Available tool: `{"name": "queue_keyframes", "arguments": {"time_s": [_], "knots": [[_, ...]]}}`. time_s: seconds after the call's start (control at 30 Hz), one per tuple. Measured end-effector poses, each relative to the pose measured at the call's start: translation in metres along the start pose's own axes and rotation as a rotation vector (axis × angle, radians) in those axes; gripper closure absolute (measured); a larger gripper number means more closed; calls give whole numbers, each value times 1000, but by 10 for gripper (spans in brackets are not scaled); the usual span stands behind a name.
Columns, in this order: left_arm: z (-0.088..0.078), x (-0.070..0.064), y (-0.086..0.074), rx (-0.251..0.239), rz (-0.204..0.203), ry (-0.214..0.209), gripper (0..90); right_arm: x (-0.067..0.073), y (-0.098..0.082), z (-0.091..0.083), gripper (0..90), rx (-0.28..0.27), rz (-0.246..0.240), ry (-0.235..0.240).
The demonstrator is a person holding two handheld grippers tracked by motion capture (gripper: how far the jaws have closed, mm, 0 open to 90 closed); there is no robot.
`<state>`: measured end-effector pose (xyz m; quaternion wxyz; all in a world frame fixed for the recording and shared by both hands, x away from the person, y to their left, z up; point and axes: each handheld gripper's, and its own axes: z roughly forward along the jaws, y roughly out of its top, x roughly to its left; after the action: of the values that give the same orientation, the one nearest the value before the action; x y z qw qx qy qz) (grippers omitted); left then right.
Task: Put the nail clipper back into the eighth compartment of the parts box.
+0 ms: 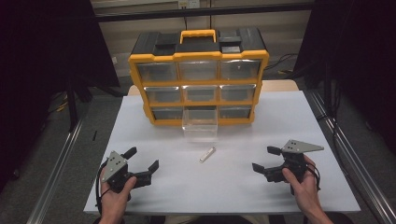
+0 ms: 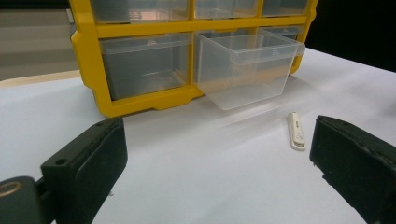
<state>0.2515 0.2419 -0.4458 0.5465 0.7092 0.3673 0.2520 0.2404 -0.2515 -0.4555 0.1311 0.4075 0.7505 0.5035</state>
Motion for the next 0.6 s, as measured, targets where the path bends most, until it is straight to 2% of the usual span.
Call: {"name": "queue_keyframes", "arguments": {"time_s": [0.07, 0.37, 0.5, 0.6], "knots": [[1, -1, 0, -4, 3, 1, 42, 0, 0, 1, 40, 19, 2, 26], [1, 0, 0, -5, 0, -8, 42, 2, 1, 4, 43, 53, -7, 57], [-1, -2, 1, -3, 17, 1, 42, 7, 2, 5, 47, 70, -37, 81], [0, -3, 1, -1, 12, -2, 42, 13, 6, 10, 47, 79, -58, 106]]}}
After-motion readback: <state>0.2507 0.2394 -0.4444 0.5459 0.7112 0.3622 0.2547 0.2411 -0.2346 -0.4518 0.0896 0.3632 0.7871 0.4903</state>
